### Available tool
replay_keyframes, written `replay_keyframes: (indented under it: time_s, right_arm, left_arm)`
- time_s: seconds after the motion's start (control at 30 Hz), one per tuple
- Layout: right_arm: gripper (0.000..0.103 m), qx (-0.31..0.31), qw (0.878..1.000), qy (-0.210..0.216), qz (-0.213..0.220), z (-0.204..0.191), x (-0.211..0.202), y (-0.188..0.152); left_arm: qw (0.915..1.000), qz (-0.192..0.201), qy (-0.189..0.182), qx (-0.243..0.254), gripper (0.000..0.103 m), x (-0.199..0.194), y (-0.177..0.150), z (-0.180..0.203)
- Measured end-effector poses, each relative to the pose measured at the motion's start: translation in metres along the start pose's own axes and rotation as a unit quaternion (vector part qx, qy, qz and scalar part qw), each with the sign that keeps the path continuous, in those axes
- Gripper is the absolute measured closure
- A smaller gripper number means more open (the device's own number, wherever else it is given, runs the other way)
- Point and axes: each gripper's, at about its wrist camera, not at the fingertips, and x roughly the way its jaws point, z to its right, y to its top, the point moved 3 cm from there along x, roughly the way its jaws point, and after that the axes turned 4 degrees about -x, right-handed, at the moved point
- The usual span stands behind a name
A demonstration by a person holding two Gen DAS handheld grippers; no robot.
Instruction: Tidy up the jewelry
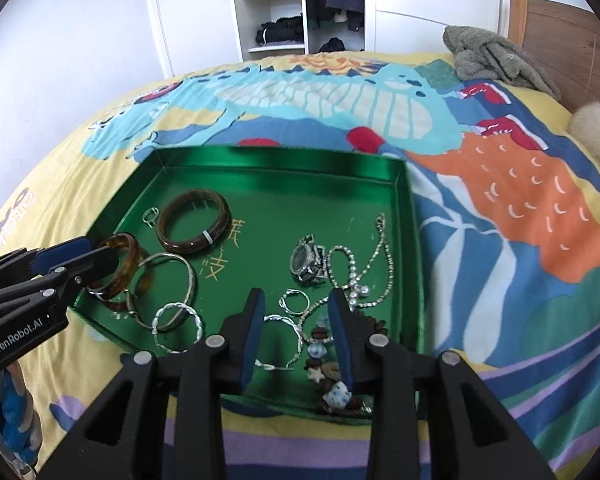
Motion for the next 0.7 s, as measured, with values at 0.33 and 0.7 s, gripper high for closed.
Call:
replay_keyframes:
  time_s: [0.33, 0.7]
  right_arm:
    - [0.063, -0.009, 0.997, -0.011, 0.071, -0.019, -0.119, -0.023]
    - [0.059, -0.025, 0.992, -0.018, 0.124, -0.063, -0.243, -0.097]
  left_arm:
    - [0.9971, 0.07, 0.029, 0.01, 0.036, -0.114, -0.03, 0.016]
    - [0.9909, 0.119, 0.061, 0.016, 0.022, -0.231, -0.105, 0.029]
